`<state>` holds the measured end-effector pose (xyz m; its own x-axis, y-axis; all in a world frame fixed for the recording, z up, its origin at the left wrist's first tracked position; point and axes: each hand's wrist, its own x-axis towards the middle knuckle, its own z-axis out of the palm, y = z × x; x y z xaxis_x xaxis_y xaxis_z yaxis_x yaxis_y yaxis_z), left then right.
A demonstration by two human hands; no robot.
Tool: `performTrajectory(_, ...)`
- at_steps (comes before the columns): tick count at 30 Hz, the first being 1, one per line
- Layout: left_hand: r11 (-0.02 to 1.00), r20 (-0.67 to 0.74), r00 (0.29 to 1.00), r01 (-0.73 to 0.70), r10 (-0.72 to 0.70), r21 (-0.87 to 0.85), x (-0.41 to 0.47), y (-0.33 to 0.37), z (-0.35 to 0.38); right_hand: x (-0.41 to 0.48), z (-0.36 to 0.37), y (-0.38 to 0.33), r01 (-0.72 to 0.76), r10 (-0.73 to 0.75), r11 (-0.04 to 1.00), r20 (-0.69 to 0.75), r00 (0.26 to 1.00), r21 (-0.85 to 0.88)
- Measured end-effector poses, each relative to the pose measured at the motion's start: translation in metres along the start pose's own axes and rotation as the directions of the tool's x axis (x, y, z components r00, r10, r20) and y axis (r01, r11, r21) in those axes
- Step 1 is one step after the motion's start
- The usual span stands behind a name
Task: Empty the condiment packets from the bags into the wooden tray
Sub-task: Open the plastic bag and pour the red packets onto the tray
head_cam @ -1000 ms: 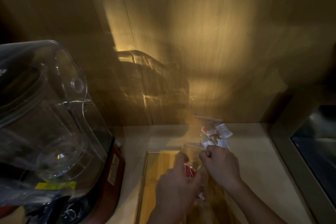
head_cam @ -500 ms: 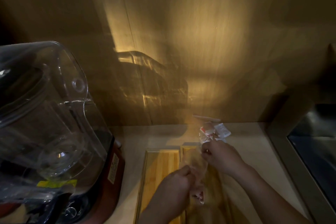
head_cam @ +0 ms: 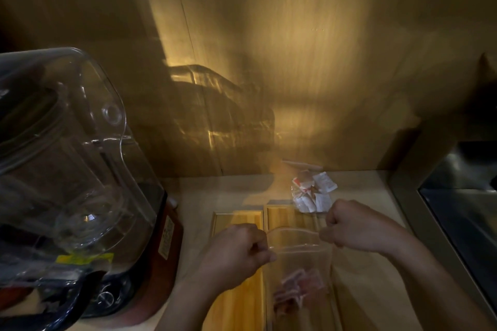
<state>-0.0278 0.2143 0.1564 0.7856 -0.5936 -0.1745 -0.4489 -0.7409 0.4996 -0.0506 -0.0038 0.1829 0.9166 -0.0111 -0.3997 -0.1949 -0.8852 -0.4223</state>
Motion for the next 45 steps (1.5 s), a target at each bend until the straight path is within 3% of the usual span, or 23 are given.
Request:
performTrajectory(3,0.999,0.049,0.998,0.035,-0.035,-0.001,0.007,-0.003,0.015,0.009,0.015,0.009,-0.035,0.037,0.997,-0.020,0.999,0.068)
performTrajectory(5,0.999,0.010,1.000,0.025,-0.025,-0.026,0.010,-0.006,0.024,0.017,0.027,0.019,-0.027,0.043,0.975,-0.067,0.997,0.222)
performTrajectory(8,0.999,-0.087,0.996,-0.016,0.012,-0.043,0.011,-0.011,0.031,0.023,0.046,0.034,0.013,0.094,0.812,-0.152,0.984,0.584)
performTrajectory(10,0.998,-0.121,0.993,-0.022,0.014,-0.066,0.012,-0.014,0.034,0.025,0.064,0.047,0.015,0.145,0.713,-0.168,0.975,0.701)
performTrajectory(12,0.997,-0.146,0.989,-0.008,-0.002,-0.070,0.012,-0.018,0.036,0.028,0.087,0.059,-0.023,0.146,0.702,-0.112,0.983,0.712)
performTrajectory(16,0.981,-0.253,0.961,0.063,-0.109,-0.182,0.010,-0.022,0.041,0.029,0.135,0.080,-0.088,0.041,0.805,0.092,0.995,0.586)
performTrajectory(19,0.926,-0.283,0.934,0.108,-0.220,-0.361,0.006,-0.021,0.042,0.030,0.161,0.087,-0.042,-0.015,0.920,0.144,0.989,0.389)
performTrajectory(21,0.915,-0.290,0.928,0.109,-0.233,-0.389,0.004,-0.020,0.042,0.028,0.169,0.086,-0.090,0.058,0.972,0.149,0.987,0.215)
performTrajectory(24,0.904,-0.274,0.933,0.103,-0.232,-0.415,0.002,-0.021,0.042,0.025,0.175,0.084,-0.091,0.067,0.961,0.100,0.993,0.262)
performTrajectory(26,0.896,-0.268,0.934,0.103,-0.236,-0.432,0.000,-0.021,0.043,0.027,0.185,0.093,-0.064,0.042,0.910,0.064,0.997,0.409)
performTrajectory(29,0.851,-0.259,0.918,0.134,-0.299,-0.508,-0.001,-0.025,0.041,0.016,0.184,0.091,-0.076,0.084,0.746,0.019,0.996,0.662)
performTrajectory(34,0.627,-0.202,0.869,0.149,-0.453,-0.765,-0.002,-0.035,0.037,0.009,0.182,0.097,-0.074,0.133,0.507,0.006,0.991,0.859)
performTrajectory(38,0.466,-0.106,0.828,0.200,-0.551,-0.862,0.005,-0.044,0.041,0.000,0.173,0.098,-0.104,0.176,0.381,0.038,0.984,0.919)
performTrajectory(41,0.361,0.000,0.806,0.266,-0.592,-0.894,0.017,-0.050,0.051,-0.008,0.167,0.099,-0.179,0.154,0.376,0.129,0.980,0.909)
performTrajectory(45,0.316,0.112,0.799,0.357,-0.590,-0.879,0.039,-0.055,0.075,-0.017,0.172,0.104,-0.326,0.204,0.341,0.269,0.941,0.882)
